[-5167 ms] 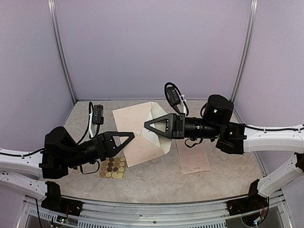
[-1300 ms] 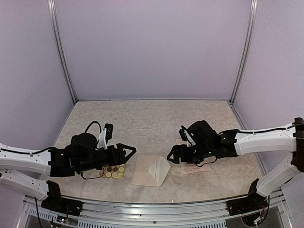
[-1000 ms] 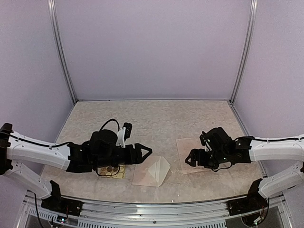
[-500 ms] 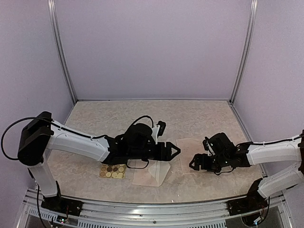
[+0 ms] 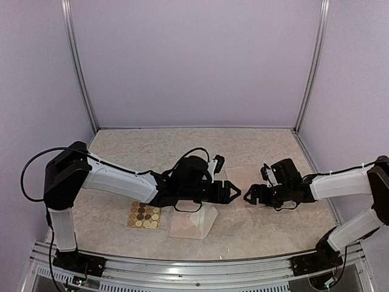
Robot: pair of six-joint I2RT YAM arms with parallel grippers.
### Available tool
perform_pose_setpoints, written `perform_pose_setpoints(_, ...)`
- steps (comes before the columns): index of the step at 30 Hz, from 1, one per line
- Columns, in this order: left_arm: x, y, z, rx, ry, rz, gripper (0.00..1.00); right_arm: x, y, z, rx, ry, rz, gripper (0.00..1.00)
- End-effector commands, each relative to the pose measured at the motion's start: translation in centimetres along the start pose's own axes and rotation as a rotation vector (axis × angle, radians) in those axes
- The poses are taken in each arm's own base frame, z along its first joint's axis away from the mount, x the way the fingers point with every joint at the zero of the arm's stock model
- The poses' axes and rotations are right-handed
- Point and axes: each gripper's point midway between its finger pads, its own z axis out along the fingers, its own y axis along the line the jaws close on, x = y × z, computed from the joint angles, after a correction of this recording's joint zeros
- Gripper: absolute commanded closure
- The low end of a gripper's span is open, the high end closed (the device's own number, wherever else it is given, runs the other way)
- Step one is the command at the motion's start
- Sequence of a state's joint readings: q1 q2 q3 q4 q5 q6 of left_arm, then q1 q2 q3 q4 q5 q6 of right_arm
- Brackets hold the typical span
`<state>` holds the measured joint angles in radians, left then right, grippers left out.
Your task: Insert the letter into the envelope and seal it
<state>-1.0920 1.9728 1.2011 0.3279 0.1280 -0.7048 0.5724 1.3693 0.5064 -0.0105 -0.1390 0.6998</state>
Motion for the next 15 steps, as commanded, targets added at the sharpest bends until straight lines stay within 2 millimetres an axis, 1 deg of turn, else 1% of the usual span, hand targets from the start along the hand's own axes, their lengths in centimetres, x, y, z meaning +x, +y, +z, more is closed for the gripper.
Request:
perform_pose_setpoints(1,0.2,-0.1,-0.7,-0.003,-0.005,0.014,0.28,-0.4,-3.6,0.7,0.118,0.071,-0.047,0.10)
perform_pose_setpoints(2,0.0,-0.2,-1.3,-0.005,-0.014,0.013,0.28,-1.1,-3.9,0.8,0.126,0.067,-0.050,0.10)
perform_pose_setpoints(5,0.3,0.6,-2.7,-0.041,-0.029,-0.002,0.28,-3.5,-4.8,0.9,0.137,0.048,-0.045,0.10)
perform_pose_setpoints(6,0.2,0.6,-3.4,-0.048,-0.041,-0.009,0.28,-4.4,-5.0,0.9,0.139,0.038,-0.045,0.10)
perform_pose_setpoints(8,0.2,1.0,-4.5,-0.062,-0.055,-0.022,0.28,-6.3,-4.8,1.0,0.146,0.021,-0.064,0.10)
perform_pose_setpoints(12,-0.2,1.0,-6.7,-0.079,-0.087,-0.041,0.27,-9.7,-2.8,1.7,0.106,-0.007,-0.104,0.11)
perform_pose_setpoints(13,-0.5,0.7,-7.3,-0.073,-0.095,-0.043,0.27,-10.4,-2.3,1.9,0.090,-0.014,-0.110,0.11)
perform_pose_setpoints(15,-0.8,0.8,-8.1,-0.090,-0.107,-0.047,0.27,-12.0,-1.2,2.7,0.061,-0.025,-0.122,0.12)
